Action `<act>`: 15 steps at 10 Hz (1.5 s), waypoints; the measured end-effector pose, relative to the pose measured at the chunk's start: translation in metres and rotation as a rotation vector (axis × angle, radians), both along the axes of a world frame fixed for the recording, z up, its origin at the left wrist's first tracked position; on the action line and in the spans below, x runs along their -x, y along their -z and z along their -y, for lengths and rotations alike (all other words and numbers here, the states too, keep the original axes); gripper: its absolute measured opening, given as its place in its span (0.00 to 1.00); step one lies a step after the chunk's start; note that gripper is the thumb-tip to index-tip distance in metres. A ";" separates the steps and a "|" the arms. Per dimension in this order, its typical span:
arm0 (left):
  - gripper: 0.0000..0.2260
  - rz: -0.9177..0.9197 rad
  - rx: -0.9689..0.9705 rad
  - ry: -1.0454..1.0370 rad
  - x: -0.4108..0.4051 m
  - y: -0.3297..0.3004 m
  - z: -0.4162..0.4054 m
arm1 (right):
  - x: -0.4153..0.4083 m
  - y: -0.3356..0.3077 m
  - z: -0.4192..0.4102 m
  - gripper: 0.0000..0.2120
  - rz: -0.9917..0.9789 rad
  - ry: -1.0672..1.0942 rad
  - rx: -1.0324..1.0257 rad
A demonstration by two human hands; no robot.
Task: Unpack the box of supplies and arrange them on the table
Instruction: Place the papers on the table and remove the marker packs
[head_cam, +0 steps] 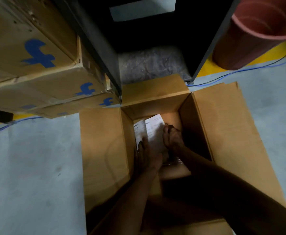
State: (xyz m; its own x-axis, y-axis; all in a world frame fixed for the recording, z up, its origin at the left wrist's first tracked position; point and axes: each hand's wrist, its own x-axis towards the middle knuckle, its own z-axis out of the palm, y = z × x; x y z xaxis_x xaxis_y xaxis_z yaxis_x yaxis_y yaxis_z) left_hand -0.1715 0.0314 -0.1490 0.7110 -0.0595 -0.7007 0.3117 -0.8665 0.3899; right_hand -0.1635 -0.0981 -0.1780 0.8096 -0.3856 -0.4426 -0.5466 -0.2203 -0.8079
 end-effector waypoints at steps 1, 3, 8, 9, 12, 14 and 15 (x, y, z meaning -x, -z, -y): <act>0.42 -0.014 -0.036 0.083 0.002 0.010 0.000 | 0.008 0.030 -0.005 0.05 0.183 -0.011 0.772; 0.41 0.031 -0.057 0.172 0.011 0.025 -0.006 | -0.004 0.055 -0.006 0.09 0.211 0.072 0.581; 0.37 0.082 0.028 0.126 0.022 0.042 -0.021 | -0.011 0.041 -0.040 0.17 -0.427 0.269 -0.382; 0.35 0.093 0.042 0.097 0.021 0.041 -0.021 | -0.011 0.042 -0.043 0.16 -0.414 0.230 -0.312; 0.34 0.120 0.077 -0.082 0.009 -0.042 -0.008 | 0.035 -0.031 -0.034 0.14 -0.319 0.420 -0.318; 0.30 0.022 0.224 -0.352 0.000 -0.135 -0.004 | 0.068 -0.132 -0.010 0.19 -0.399 0.307 -0.430; 0.27 -0.077 0.358 -0.449 0.003 -0.180 0.000 | 0.078 -0.185 -0.002 0.17 -0.361 0.229 -0.489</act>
State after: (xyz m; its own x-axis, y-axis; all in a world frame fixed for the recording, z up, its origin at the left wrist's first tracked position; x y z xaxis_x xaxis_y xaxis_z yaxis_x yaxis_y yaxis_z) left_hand -0.1747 0.0318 0.0308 0.6689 -0.0062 -0.7433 0.6577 -0.4610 0.5958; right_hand -0.2414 -0.0957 0.0075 0.4981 -0.2158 -0.8399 -0.7922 0.2805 -0.5419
